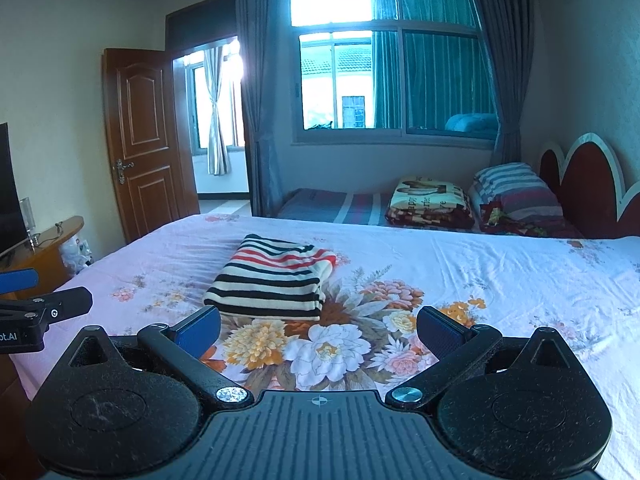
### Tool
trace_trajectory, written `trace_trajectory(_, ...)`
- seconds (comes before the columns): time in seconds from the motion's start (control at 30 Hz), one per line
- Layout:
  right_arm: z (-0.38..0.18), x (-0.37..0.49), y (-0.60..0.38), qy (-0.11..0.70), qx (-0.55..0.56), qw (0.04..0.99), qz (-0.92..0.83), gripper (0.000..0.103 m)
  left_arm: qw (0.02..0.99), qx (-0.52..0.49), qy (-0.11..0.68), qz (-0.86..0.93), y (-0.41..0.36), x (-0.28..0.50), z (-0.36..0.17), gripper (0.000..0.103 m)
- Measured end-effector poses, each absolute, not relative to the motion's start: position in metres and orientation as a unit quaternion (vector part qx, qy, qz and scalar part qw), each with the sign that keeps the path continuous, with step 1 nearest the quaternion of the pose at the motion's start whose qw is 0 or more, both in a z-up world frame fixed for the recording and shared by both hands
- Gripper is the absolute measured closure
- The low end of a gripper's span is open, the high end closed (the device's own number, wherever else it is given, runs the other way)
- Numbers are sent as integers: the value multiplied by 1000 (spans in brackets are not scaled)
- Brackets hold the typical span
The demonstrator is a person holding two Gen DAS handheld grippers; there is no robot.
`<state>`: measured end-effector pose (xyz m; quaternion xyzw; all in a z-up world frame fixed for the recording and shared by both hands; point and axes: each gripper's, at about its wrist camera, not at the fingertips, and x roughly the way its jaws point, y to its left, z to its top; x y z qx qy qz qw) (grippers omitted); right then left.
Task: Fold small clothes
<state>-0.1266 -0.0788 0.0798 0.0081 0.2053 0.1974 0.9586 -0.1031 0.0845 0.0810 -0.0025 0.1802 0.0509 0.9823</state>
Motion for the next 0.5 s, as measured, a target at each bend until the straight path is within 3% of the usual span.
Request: trace_trajectory(0.5,82,-127,-83,202,5,958,202,0,982,-3,180,51,86,-103,82,2)
